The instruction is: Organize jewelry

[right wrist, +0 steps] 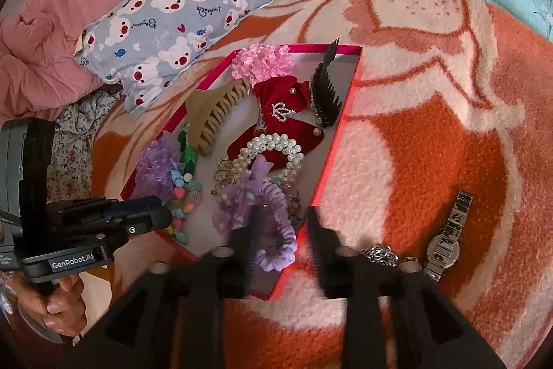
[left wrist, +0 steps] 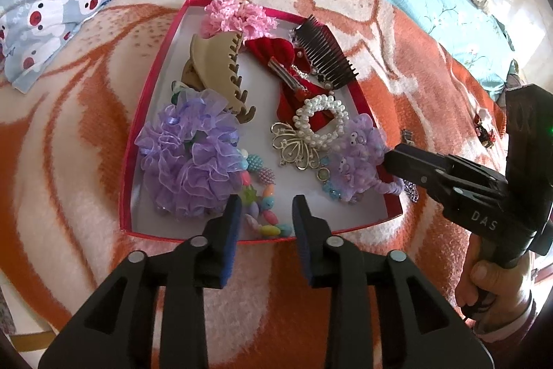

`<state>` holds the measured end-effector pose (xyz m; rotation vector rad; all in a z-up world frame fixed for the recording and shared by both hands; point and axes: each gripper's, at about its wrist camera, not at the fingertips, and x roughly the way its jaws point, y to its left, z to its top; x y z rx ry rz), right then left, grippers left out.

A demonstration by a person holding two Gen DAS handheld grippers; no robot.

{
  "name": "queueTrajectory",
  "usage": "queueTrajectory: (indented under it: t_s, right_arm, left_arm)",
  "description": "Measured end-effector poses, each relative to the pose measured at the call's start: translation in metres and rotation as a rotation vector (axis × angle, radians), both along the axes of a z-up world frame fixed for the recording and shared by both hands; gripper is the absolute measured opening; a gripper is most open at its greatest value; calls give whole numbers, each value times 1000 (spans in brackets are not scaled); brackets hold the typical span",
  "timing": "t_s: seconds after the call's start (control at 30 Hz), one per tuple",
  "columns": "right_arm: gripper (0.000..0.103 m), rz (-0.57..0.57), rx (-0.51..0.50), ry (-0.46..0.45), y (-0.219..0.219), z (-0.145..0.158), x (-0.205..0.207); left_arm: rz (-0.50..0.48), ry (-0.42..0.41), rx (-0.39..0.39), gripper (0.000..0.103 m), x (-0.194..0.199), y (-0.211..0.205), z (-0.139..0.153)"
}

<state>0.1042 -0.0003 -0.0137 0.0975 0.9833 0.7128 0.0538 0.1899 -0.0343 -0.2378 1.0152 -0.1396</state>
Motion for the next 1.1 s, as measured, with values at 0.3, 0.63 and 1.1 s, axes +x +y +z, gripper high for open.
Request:
queueTrajectory:
  t_s: [0.3,0.63,1.1]
  right_arm:
    - [39,-8,44,16,-6,4,-2]
    - [62,-66,156,87,-30,5,-3]
    - [85,-187,375,184,-64,9,-8]
  left_arm:
    - [9,-4,-10,28,-5,4,5]
    - [34,-11,-17,56,-13,7,12]
    - [140,-6,-84,83,-31,21,27]
